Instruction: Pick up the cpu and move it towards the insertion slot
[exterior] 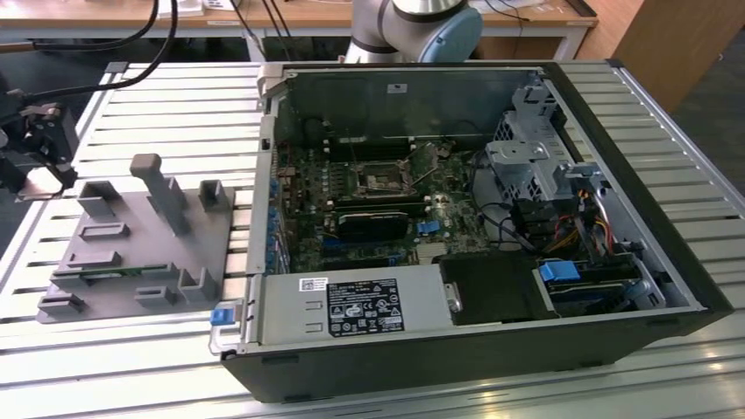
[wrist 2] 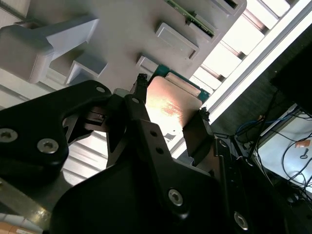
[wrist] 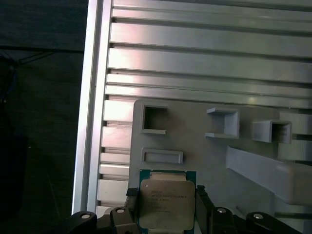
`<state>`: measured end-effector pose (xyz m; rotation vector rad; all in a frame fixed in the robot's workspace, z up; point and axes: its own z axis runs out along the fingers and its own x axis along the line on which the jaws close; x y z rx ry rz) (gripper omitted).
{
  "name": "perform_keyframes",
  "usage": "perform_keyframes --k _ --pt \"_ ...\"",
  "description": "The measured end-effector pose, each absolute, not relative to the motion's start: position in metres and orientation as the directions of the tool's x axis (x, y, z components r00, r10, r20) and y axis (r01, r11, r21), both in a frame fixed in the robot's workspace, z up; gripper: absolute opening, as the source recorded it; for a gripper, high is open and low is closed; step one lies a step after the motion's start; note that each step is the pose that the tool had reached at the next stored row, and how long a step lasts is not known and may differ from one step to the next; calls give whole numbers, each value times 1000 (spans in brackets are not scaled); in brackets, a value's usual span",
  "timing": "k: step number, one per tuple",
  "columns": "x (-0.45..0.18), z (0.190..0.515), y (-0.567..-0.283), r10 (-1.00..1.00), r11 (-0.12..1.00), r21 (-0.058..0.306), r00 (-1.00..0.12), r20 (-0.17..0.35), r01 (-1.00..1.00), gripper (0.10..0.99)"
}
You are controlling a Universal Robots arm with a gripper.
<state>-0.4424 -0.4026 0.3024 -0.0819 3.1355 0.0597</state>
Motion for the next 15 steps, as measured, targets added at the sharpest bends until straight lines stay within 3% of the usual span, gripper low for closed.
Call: perform_keyframes --k 15 --pt "-442 315 -402 -52 998 38 -999 -5 -52 545"
